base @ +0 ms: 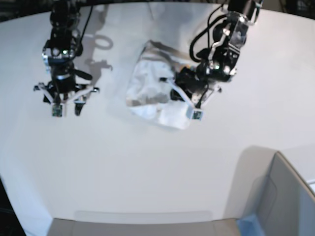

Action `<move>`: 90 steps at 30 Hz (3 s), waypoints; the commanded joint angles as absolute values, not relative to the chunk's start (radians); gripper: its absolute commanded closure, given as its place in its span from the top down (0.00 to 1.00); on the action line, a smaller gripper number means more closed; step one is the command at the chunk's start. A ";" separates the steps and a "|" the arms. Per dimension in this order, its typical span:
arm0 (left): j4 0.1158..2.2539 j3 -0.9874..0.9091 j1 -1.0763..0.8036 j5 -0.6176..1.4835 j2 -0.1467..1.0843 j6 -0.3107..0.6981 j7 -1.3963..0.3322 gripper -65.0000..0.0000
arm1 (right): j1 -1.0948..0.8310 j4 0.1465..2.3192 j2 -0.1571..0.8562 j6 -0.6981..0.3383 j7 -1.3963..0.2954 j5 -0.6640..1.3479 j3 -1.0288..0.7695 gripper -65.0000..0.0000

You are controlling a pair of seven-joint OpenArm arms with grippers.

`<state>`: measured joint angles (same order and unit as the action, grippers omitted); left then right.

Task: Layout the t-shirt on the table in an organized manner, then fold the t-shirt properly
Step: 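Hold and adjust the bundle with the left gripper, then grasp the bundle's folded edge with the left gripper and tuck it under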

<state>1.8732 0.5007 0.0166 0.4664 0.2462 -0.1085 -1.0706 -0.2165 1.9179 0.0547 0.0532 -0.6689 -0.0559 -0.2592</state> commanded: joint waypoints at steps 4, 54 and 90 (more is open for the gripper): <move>1.906 0.645 0.033 0.473 0.237 -0.108 -1.061 0.23 | -0.208 1.939 0.061 0.054 -0.642 -0.061 -0.263 0.47; 1.910 0.702 0.005 0.367 0.231 -0.185 -1.247 0.00 | -0.205 1.952 0.056 0.054 -0.642 -0.061 -0.291 0.47; 1.977 0.582 0.081 0.604 -0.012 -0.179 -1.058 0.06 | -0.209 2.020 0.073 0.053 -0.645 0.153 -0.499 0.47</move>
<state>1.9766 0.5751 0.0860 0.5953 -0.0044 -0.1833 -1.0336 -0.2192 2.0022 0.0669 0.0605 -0.6724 0.1364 -0.5018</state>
